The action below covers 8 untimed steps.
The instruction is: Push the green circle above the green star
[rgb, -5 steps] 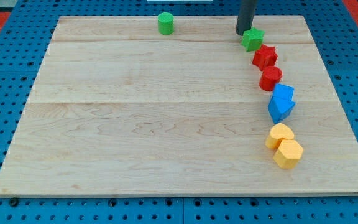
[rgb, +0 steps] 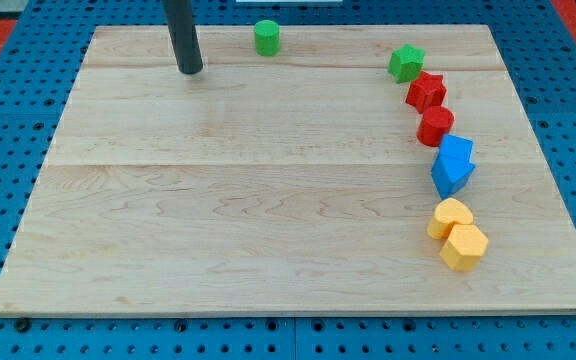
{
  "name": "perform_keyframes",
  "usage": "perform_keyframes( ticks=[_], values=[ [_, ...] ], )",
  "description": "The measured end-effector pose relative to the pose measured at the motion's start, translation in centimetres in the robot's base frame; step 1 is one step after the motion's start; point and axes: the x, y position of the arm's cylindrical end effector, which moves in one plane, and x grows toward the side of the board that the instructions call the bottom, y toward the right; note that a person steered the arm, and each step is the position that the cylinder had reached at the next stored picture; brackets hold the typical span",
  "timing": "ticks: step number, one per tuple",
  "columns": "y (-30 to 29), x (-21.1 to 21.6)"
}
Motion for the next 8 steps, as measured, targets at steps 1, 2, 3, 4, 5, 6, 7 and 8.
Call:
perform_keyframes(
  ticks=[1,2,3,4,5,6,7,8],
  values=[
    [0.4,-4.5],
    [6.6,-4.2],
    [13.8,-4.2],
    [16.8,-5.2],
    [15.1,-6.5],
    [17.9,-6.3],
    [23.5,-6.0],
    [24.5,-6.0]
  ],
)
